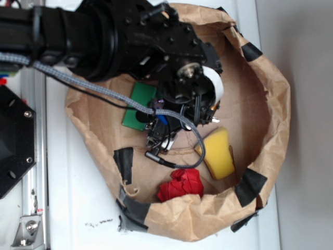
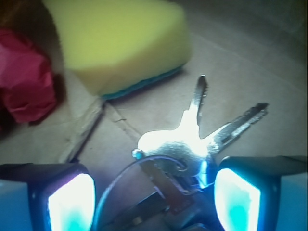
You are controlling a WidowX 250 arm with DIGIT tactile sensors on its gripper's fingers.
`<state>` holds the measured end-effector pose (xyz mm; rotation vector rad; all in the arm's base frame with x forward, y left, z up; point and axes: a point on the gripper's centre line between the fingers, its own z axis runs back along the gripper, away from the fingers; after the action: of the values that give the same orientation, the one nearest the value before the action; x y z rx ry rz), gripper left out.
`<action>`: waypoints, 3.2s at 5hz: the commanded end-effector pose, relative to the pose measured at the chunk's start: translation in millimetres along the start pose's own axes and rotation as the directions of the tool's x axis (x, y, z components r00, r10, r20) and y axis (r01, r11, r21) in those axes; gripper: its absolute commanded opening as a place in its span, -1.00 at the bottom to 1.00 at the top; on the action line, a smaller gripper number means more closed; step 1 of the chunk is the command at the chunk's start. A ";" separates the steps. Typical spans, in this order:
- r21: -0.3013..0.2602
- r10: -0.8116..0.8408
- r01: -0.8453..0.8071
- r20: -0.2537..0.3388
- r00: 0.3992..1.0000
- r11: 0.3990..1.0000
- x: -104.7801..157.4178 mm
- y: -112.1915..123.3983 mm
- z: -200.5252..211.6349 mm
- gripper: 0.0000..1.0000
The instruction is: Grab the silver keys.
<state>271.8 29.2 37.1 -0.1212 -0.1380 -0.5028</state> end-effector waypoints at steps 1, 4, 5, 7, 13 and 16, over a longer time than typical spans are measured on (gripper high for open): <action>0.015 -0.045 0.045 -0.004 0.999 0.999 12.6 -19.5 -9.2 1.00; 0.010 -0.032 0.032 0.024 0.999 0.999 12.7 -12.5 0.6 -1.00; 0.012 -0.030 0.030 0.027 0.999 0.999 13.5 -11.2 3.5 -1.00; 0.022 -0.023 0.022 0.037 0.999 1.000 15.4 -7.2 8.2 -1.00; -0.243 0.066 -0.042 0.092 0.994 0.969 34.6 -29.3 111.7 -1.00; -0.092 -0.003 0.005 0.018 1.000 0.996 10.9 -10.0 70.5 1.00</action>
<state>265.1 30.2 96.7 -0.2287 -0.1020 -0.4970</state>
